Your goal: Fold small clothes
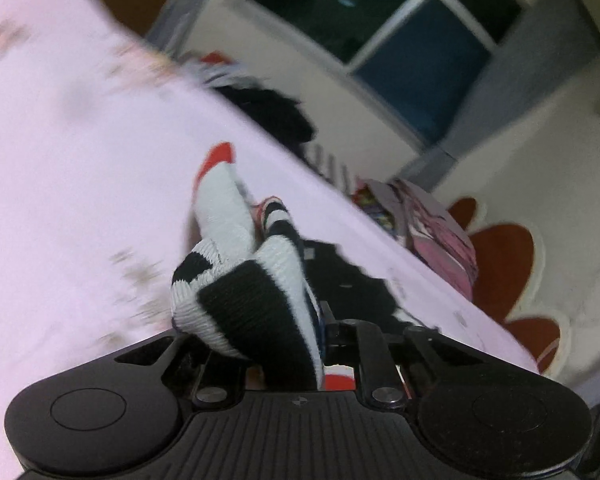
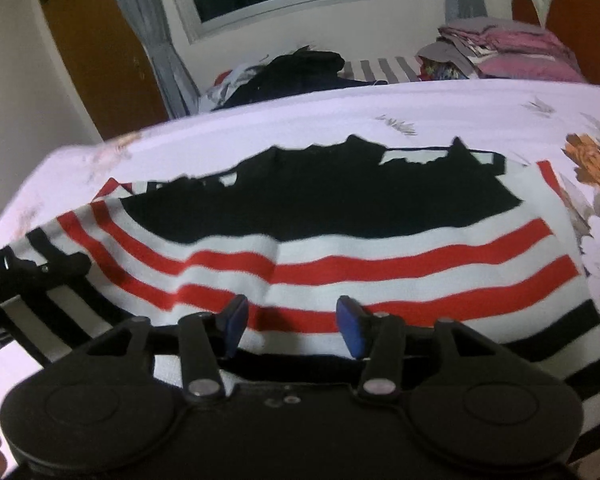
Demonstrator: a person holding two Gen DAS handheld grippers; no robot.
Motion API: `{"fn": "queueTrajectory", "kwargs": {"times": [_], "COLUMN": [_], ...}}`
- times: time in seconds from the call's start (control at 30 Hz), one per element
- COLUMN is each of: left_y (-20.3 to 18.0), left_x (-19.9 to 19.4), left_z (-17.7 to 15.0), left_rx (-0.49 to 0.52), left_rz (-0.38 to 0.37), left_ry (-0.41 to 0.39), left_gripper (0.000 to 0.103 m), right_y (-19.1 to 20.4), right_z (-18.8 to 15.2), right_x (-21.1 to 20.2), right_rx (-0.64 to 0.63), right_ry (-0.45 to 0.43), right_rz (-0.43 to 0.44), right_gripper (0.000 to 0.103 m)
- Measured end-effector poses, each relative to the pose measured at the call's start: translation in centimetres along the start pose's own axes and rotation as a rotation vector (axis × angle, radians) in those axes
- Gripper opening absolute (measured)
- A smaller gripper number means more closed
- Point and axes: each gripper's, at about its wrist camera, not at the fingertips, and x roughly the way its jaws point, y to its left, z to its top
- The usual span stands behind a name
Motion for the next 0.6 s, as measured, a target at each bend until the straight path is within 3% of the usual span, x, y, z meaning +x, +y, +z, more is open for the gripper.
{"fn": "queueTrajectory", "kwargs": {"times": [0.2,0.4,0.5,0.57,0.6], "left_y": [-8.4,-15.0,-16.7,-17.2,-17.3], "left_x": [0.7,3.3,4.7,4.6,4.5], "left_z": [-0.3,-4.2,-7.0,-8.1,-8.4], "left_rx": [0.255,0.426,0.507,0.55,0.57], "left_rz": [-0.07,-0.167,-0.153,-0.123,-0.115], "left_ry": [0.019,0.12,0.202,0.203,0.202], "left_gripper": [0.016,0.016,0.016,0.018,0.027], "right_y": [-5.0,-11.2,-13.2,-14.1,-14.3], "right_z": [0.7,0.3,0.1,0.0,0.1], "right_x": [-3.5,-6.4,-7.2,-7.6,-7.9], "right_rx": [0.041,0.136,0.167,0.181,0.184], "right_ry": [-0.038,-0.061,-0.063,-0.063,-0.066], "right_rz": [-0.014,-0.081,-0.106,-0.107,-0.107], "right_gripper": [0.049,0.049,0.049,0.049,0.049]}}
